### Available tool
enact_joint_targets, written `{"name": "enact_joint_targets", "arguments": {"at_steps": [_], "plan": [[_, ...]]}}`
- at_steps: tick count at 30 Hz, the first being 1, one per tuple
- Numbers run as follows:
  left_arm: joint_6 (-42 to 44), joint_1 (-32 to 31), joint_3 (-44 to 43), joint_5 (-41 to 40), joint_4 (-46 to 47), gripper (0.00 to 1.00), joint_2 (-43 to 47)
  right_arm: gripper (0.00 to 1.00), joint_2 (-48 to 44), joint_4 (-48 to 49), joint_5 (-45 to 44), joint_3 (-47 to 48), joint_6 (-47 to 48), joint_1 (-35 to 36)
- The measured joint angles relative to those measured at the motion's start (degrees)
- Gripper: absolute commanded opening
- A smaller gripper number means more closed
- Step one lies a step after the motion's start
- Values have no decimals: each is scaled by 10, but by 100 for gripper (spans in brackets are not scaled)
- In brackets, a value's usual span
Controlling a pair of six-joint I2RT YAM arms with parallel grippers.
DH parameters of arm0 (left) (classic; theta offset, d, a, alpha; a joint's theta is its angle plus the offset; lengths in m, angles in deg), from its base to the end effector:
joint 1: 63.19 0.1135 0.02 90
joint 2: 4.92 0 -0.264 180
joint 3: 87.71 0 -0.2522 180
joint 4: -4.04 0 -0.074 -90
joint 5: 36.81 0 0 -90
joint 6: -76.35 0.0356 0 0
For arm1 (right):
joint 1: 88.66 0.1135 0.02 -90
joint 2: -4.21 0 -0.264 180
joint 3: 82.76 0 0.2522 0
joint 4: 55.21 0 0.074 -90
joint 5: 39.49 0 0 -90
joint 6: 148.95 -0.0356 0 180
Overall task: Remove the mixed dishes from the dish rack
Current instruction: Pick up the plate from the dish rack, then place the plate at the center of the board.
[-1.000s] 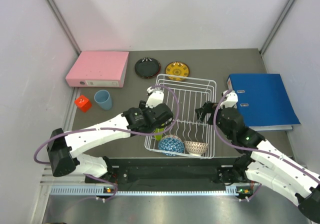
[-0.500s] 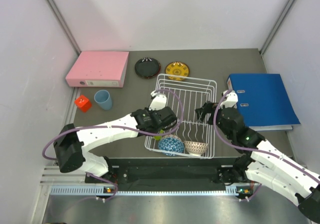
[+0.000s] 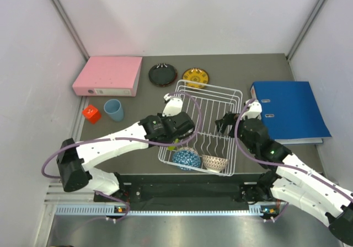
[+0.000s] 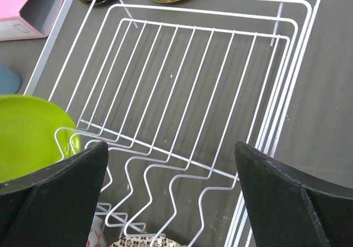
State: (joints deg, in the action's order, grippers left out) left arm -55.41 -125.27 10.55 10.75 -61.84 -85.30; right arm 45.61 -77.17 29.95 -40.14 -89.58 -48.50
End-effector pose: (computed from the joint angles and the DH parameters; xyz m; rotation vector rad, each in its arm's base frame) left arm 0.1482 -0.2283 0.2893 0.2065 2.2947 0.1412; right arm 0.1414 0.1030 0.2554 0.0803 1.9372 0.4851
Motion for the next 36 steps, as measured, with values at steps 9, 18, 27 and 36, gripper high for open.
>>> {"name": "enact_joint_targets", "arguments": {"at_steps": [9,18,27,36], "plan": [[43,-2,-107,-45,-39,0,45,97,0,0,-2,0,0,0],[155,58,-151,-59,109,0,74,98,-17,-21,-34,6,11,0],[114,334,-295,221,267,0,-122,98,-30,-30,-51,21,15,-1],[2,400,-509,495,363,0,-415,98,-21,-34,-53,24,21,-2]]}}
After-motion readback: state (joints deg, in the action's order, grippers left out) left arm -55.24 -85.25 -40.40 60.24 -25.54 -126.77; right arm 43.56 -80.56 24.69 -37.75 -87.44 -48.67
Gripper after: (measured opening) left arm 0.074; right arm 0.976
